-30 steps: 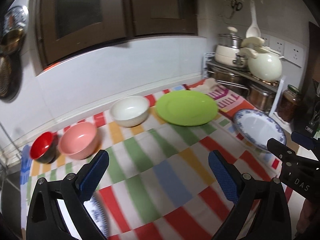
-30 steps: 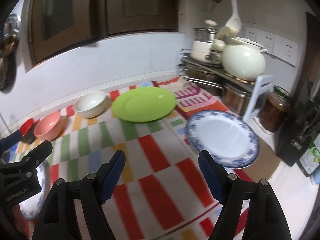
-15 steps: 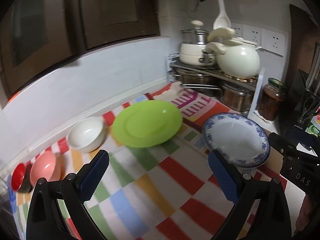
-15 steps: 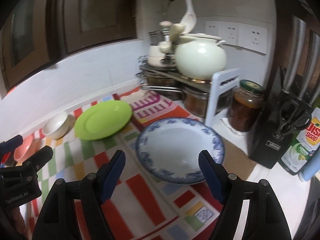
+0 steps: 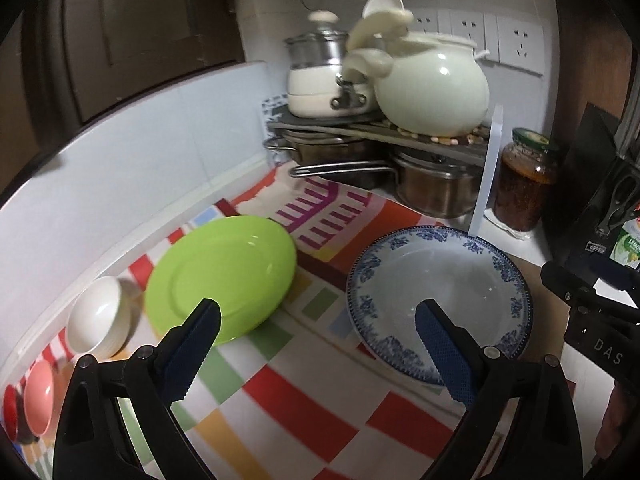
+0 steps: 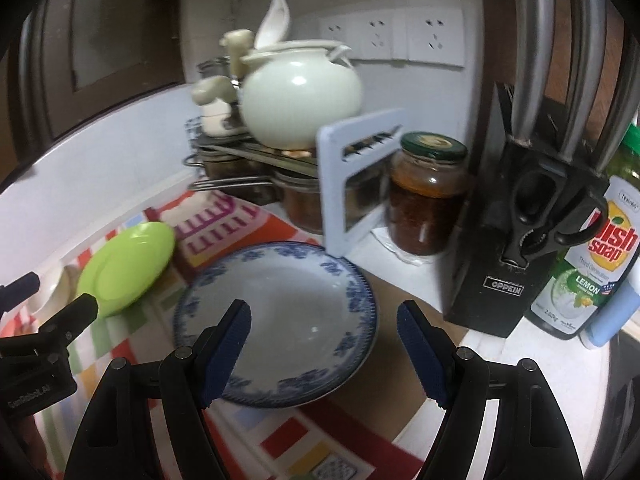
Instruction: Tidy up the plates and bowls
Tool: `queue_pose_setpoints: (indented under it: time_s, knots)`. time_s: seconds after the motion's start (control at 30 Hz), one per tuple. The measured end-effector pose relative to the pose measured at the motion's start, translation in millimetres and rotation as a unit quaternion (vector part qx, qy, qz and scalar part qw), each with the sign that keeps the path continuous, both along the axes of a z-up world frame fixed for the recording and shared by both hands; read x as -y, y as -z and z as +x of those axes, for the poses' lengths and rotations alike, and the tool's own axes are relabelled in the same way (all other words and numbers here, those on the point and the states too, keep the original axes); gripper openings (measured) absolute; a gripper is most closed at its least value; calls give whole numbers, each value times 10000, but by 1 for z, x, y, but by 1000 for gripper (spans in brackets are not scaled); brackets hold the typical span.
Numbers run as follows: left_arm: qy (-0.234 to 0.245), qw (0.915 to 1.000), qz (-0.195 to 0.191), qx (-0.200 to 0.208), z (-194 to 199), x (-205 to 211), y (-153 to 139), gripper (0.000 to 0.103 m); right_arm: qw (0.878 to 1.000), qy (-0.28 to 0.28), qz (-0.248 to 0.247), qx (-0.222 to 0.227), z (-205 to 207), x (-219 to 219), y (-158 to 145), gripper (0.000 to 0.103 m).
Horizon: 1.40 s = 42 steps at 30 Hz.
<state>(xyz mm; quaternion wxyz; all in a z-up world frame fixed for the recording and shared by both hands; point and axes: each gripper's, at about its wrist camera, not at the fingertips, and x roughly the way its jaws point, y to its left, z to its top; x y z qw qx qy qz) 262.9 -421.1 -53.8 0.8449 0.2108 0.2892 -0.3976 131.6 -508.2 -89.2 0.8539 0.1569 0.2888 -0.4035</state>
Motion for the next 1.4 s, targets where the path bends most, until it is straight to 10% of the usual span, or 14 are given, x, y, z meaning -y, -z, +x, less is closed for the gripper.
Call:
queue_pose_setpoints:
  time_s: [0.77,1.4]
  knots:
    - [369,9935,621,-881,40,93,88,73,9959,448,709,-326,29,87,79,74]
    - [426,9893,757,-1168,46,104,97,43,9932,235,1003,-544,46,101,95,37]
